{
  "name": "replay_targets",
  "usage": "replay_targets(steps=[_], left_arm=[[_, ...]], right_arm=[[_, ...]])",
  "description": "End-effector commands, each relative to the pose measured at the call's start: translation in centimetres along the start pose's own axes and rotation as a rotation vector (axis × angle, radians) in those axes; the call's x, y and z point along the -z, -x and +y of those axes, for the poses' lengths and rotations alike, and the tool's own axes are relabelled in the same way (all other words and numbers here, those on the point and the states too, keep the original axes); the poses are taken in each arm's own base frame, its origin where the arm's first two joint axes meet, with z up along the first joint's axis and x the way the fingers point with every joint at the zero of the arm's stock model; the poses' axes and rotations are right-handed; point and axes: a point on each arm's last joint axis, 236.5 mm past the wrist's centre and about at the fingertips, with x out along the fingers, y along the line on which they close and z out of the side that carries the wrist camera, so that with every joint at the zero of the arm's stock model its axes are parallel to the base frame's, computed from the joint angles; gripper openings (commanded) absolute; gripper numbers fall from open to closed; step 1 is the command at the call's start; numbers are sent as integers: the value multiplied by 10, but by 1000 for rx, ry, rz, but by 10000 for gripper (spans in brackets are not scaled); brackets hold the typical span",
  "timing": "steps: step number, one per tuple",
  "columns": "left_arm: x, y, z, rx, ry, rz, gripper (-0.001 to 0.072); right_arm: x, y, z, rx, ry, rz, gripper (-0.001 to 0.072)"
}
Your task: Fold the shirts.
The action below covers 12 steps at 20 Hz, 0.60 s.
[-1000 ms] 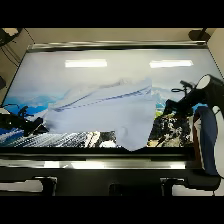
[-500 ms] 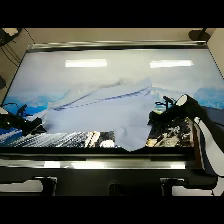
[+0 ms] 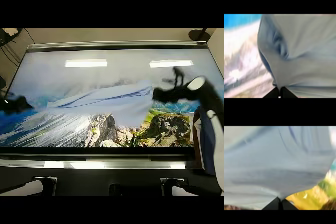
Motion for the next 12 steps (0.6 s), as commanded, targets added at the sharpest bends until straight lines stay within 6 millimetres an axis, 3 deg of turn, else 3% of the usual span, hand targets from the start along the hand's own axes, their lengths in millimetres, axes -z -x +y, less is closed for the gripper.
replay_targets(steps=[1,2,3,4,5,6,8,10,12], left_arm=[[-114,226,-123,53,-193,-731,39],[-117,305,-157,61,-262,-944,39],[-106,375,-186,70,-320,-1122,40],[-84,431,-211,75,-371,-1261,39],[-58,469,-228,77,-408,-1347,40],[-37,489,-239,97,-411,-1390,40],[-2,512,-252,131,-408,-1435,40],[14,523,-258,139,-420,-1462,40],[18,524,-259,143,-419,-1462,40]], right_arm=[[-151,231,76,152,367,-707,43],[-165,325,105,209,440,-939,43],[-161,400,129,244,485,-1111,43],[-145,456,147,252,490,-1227,43],[-124,496,159,239,468,-1301,43],[-105,518,165,227,451,-1330,43],[-72,545,168,264,464,-1343,43],[-54,566,167,310,474,-1373,43],[-47,577,164,318,439,-1399,43]])
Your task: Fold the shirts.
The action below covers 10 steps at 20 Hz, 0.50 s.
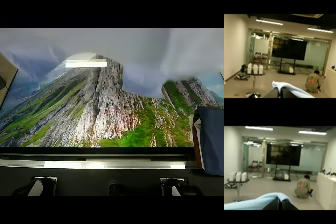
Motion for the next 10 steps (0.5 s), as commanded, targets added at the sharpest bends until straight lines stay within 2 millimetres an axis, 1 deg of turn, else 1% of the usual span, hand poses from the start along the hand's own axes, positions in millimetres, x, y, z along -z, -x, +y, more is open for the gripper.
replay_targets(steps=[1,3,4,5,6,7,8,9,10], left_arm=[[-25,26,-18,18,-1,-68,40],[-8,18,-14,16,5,-8,40],[7,11,-9,14,12,47,40],[27,1,-3,11,24,119,40],[58,-10,6,6,43,219,40],[94,-22,18,-1,69,333,40],[141,-35,33,-11,108,473,39],[189,-44,48,-21,151,607,40],[245,-52,64,-27,186,749,40]], right_arm=[[-27,36,-15,68,-7,-53,43],[-11,29,-14,66,-12,5,43],[3,21,-14,64,-17,54,43],[21,12,-16,69,-32,112,43],[46,-2,-16,74,-62,189,44],[78,-18,-16,78,-97,284,44],[122,-37,-15,83,-127,414,44],[172,-52,-13,84,-142,561,44],[234,-63,-6,70,-158,748,43]])
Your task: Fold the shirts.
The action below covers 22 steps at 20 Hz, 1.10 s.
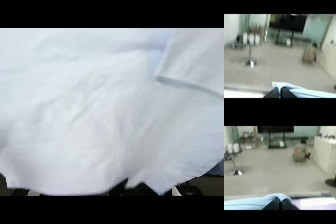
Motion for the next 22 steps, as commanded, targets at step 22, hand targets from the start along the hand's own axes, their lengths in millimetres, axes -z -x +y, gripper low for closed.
replay_targets(steps=[22], left_arm=[[491,-190,142,46,283,1378,41]], right_arm=[[503,-143,18,-33,-193,1567,44]])
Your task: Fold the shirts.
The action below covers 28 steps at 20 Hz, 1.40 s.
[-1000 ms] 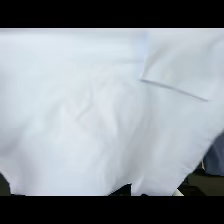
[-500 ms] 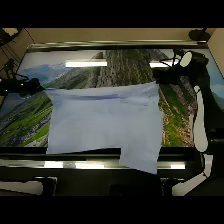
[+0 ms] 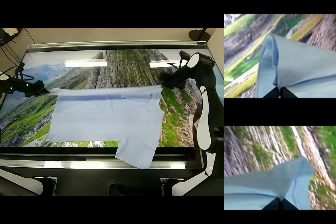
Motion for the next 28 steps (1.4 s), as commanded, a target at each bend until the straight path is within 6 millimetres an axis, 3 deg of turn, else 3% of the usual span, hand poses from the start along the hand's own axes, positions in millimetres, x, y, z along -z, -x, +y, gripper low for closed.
replay_targets(steps=[1,3,6,12,13,15,17,19,21,22,25,28], left_arm=[[57,-9,14,-11,28,255,41],[71,-20,17,2,47,326,41],[80,-29,21,10,60,371,41],[96,-32,23,20,85,448,41],[99,-29,23,24,93,461,58],[99,-17,25,25,109,463,408],[94,8,29,17,132,430,422],[97,35,37,-4,154,411,422],[118,51,45,-41,183,420,422],[138,50,46,-38,184,435,421],[212,29,56,-53,260,471,421],[254,5,57,-20,287,474,420]], right_arm=[[81,-1,-20,75,41,327,44],[100,-24,-20,80,35,374,44],[116,-44,-24,81,-20,404,43],[104,-56,-18,55,-73,336,45],[103,-56,-18,57,-88,331,73],[100,-47,-18,59,-74,319,336],[101,-20,-27,90,-10,320,444],[106,6,-48,102,-56,340,446],[112,22,-69,109,-106,358,445],[116,26,-76,111,-126,361,444],[129,27,-78,101,-101,372,443],[131,26,-67,53,-96,375,437]])
